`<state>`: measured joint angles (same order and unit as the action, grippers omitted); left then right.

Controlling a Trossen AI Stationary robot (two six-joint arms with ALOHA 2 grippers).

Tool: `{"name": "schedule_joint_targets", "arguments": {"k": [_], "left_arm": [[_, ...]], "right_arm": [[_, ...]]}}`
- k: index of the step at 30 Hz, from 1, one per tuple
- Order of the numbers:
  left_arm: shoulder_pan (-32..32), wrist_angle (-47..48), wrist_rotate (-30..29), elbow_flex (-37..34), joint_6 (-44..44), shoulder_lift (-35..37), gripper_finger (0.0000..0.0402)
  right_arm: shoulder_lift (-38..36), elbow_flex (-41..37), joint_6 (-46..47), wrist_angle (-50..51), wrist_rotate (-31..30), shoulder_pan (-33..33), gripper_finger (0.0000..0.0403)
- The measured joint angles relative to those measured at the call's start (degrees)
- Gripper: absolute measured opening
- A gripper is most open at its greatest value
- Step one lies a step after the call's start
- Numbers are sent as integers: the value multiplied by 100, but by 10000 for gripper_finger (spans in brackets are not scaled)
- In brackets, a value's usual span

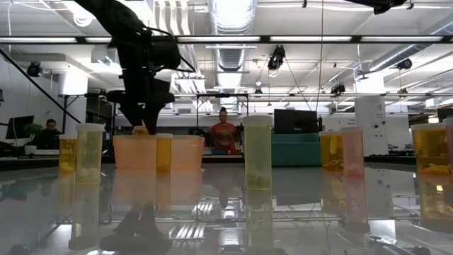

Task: Pick and place medicine bottles into bin by pill shape (circle, oval)
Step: Put the top left large orange pill bottle into the orange bin

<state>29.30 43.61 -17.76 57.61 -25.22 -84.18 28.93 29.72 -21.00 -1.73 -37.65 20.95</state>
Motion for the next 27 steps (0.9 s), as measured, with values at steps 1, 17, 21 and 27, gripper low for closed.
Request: {"name": "schedule_joint_targets", "arguments": {"k": [1,17,21,27], "left_arm": [[0,2,-21,0,-3,0,195],[0,-143,-114,-4,-150,0,195],[-4,-307,-117,-150,-168,0,195],[-4,-567,-118,-451,-200,0,195]], "right_arm": [[0,0,-2,2,0,0,18],[0,1,-4,33,0,0,18],[0,2,-4,36,0,0,18],[0,2,-4,82,0,1,18]]}}
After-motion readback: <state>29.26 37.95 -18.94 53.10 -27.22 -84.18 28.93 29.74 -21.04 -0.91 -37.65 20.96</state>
